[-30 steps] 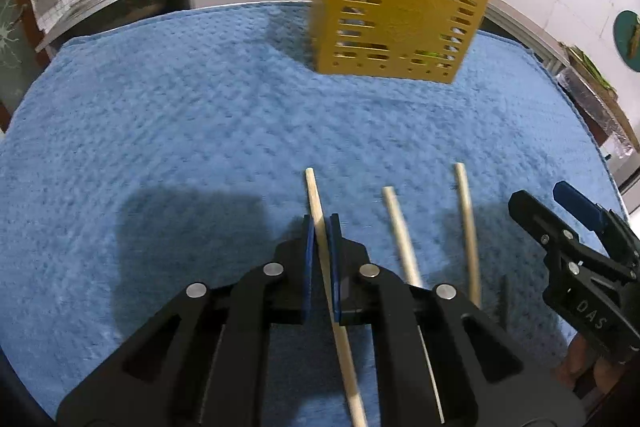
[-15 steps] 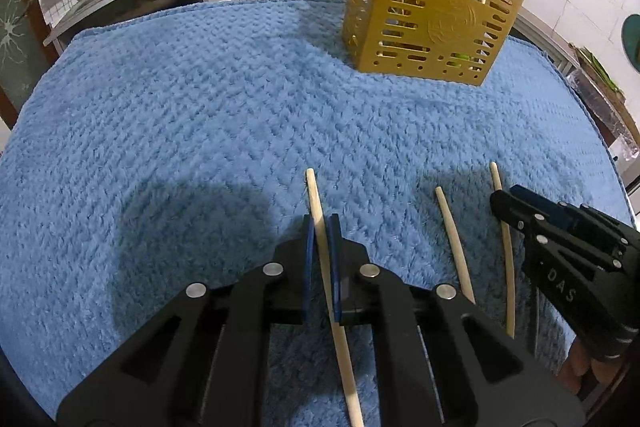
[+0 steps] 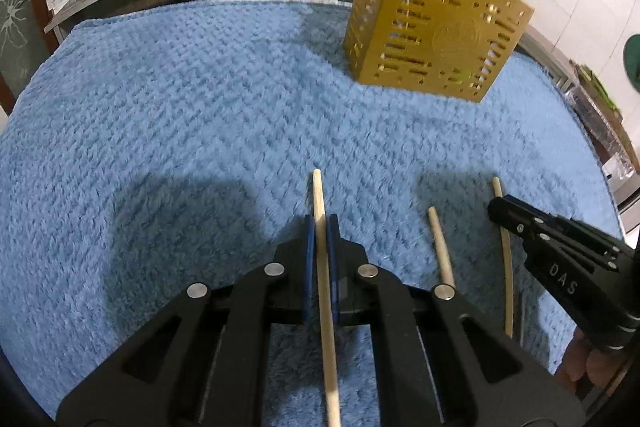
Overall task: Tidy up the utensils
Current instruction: 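Lift the chopsticks with both grippers and carry them over the yellow caddy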
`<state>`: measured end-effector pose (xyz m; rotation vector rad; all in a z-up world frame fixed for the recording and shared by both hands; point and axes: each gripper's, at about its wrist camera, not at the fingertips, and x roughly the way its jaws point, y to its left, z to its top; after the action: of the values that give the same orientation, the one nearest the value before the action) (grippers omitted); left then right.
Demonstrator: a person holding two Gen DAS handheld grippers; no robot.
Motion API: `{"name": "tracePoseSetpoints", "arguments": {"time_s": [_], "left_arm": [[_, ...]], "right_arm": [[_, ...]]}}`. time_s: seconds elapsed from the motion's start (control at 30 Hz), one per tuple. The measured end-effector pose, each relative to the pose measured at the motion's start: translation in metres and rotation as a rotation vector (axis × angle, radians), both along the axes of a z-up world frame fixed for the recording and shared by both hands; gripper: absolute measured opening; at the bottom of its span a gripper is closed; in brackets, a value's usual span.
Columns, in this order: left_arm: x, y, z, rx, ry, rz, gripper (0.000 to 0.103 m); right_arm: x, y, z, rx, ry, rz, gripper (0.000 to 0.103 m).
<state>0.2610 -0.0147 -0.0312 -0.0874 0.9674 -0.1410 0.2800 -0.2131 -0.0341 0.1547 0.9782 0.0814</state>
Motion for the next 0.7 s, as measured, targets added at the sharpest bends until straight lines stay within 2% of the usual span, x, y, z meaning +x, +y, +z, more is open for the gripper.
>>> {"name": "tracePoseSetpoints", "arguments": {"time_s": [0.13, 0.3, 0.53, 0.7], "left_arm": [[-0.006, -0.002, 0.015, -0.006, -0.066, 0.010, 0.004], [-0.012, -0.006, 0.035, -0.019, -0.143, 0.010, 0.004], [-0.015, -0.011, 0.052, -0.036, -0.208, 0.006, 0.004], [-0.017, -0.013, 0.074, -0.054, -0.290, 0.003, 0.004]], "right_arm": [[-0.006, -0.015, 0.006, 0.069, -0.042, -0.001, 0.009], [-0.011, -0.031, 0.020, 0.104, -0.124, -0.035, 0.008], [-0.012, -0.053, 0.038, 0.147, -0.214, -0.062, 0.008], [-0.015, -0.064, 0.061, 0.145, -0.306, -0.069, 0.007]]}}
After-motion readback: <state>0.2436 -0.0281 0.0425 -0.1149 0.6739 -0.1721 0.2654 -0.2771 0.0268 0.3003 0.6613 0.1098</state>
